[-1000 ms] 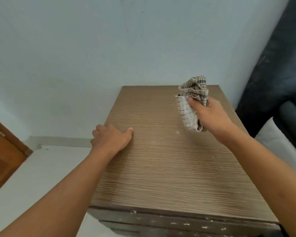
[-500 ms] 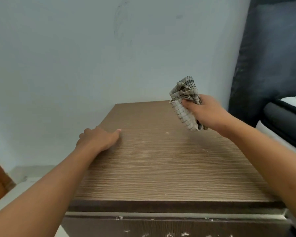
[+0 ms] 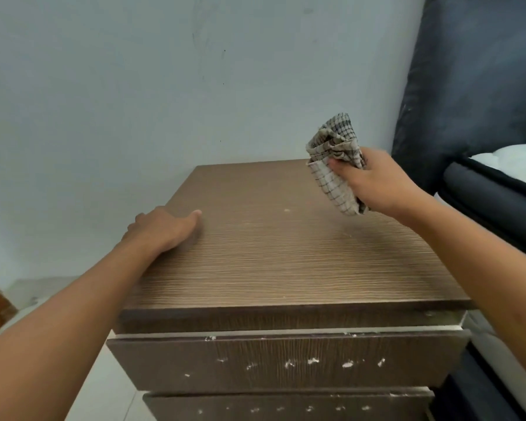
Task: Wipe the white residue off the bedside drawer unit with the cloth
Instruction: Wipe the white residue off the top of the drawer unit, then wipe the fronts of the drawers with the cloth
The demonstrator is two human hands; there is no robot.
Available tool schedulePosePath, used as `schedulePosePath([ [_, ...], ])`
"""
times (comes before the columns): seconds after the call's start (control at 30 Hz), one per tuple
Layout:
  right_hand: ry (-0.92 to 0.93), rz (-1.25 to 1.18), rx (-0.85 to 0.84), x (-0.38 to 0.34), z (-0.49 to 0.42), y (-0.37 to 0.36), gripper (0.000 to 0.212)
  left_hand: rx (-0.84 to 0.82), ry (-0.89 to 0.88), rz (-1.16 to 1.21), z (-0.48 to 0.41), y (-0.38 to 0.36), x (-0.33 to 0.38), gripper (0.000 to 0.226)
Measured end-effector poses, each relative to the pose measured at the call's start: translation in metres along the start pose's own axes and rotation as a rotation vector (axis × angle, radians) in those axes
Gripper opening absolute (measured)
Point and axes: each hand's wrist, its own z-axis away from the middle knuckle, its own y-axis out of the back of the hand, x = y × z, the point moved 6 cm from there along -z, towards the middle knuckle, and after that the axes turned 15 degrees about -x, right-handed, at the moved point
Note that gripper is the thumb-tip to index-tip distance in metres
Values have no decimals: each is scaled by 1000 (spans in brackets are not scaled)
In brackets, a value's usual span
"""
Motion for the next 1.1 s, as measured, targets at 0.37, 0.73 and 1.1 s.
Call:
schedulePosePath([
  [0.37, 88, 9, 127, -34, 87, -6, 28, 69, -130, 147, 68, 5, -37, 86],
  [0.73, 82, -66, 255, -19, 206, -42, 11, 382, -143, 796, 155, -73, -131, 50],
  [1.1, -106, 183, 315, 21, 248, -48, 12, 258, -62, 1103, 147, -101, -135, 40],
])
